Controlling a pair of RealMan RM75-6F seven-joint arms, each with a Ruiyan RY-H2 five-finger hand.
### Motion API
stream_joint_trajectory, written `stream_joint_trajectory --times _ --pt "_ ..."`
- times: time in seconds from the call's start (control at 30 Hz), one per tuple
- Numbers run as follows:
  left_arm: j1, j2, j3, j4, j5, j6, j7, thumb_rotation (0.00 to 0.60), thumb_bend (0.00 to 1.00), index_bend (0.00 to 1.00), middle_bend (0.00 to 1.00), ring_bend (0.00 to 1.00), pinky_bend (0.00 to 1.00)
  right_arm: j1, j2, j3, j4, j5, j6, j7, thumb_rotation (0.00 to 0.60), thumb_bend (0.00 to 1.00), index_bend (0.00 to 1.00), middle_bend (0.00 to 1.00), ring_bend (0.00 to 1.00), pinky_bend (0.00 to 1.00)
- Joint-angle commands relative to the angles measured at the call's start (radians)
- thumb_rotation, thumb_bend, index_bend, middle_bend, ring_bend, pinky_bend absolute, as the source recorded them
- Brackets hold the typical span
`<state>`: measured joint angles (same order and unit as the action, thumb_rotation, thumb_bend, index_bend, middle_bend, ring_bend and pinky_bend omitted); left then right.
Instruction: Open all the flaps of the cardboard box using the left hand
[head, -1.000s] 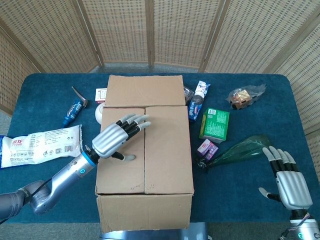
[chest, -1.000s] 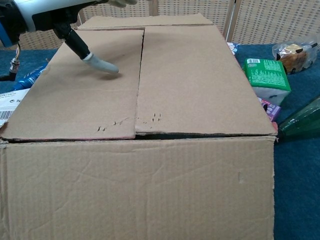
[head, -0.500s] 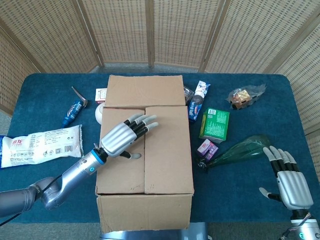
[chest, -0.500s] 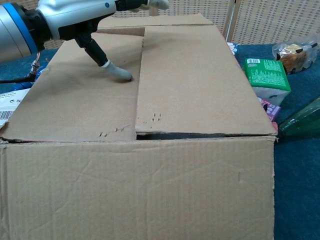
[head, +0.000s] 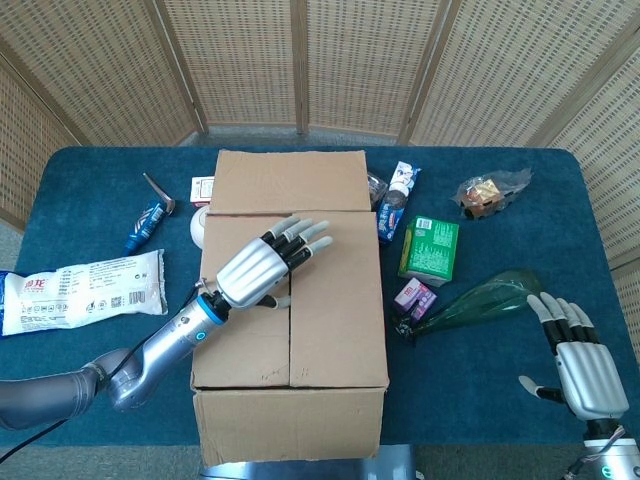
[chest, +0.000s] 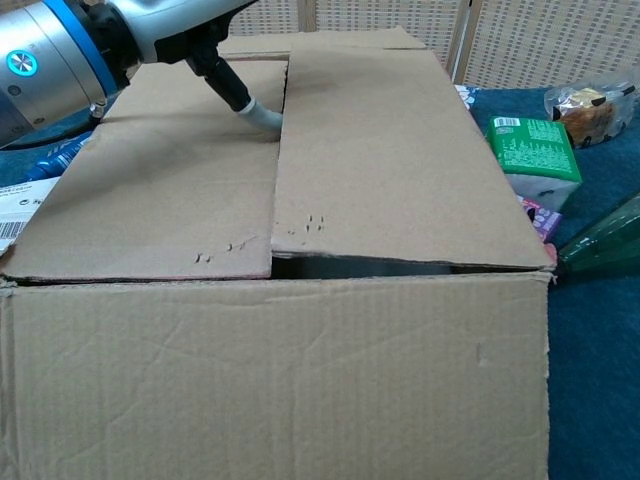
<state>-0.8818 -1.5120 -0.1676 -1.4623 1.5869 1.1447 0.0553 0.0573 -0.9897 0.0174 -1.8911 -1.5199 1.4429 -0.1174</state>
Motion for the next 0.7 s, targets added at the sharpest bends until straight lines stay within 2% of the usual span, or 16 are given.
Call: stream_joint_trajectory --times 0.03,0.2,0.43,0.7 --pt "-0.001 -0.007 -0.009 0.008 0.008 0.018 -0.005 0.600 0.02 0.00 0.00 0.00 0.11 -0.001 0.001 0.000 0.000 -0.001 0.001 0.000 0.600 0.00 0.00 0.00 0.00 0.00" --pt "-0.002 -0.010 -0.021 0.007 0.009 0.033 -0.012 0.600 0.02 0.00 0.00 0.00 0.12 -0.001 0.001 -0.002 -0.001 -0.005 0.002 0.000 0.600 0.00 0.00 0.00 0.00 0.00" --pt "-0.026 -0.001 -0.067 -0.008 0.008 0.047 -0.008 0.600 0.02 0.00 0.00 0.00 0.12 -0.002 0.004 0.000 -0.002 -0.004 0.005 0.006 0.600 0.00 0.00 0.00 0.00 0.00" --pt "-0.095 -0.008 -0.149 -0.038 -0.044 0.000 0.014 0.600 0.02 0.00 0.00 0.00 0.12 -0.003 0.004 0.004 0.000 -0.001 0.011 0.006 0.600 0.00 0.00 0.00 0.00 0.00"
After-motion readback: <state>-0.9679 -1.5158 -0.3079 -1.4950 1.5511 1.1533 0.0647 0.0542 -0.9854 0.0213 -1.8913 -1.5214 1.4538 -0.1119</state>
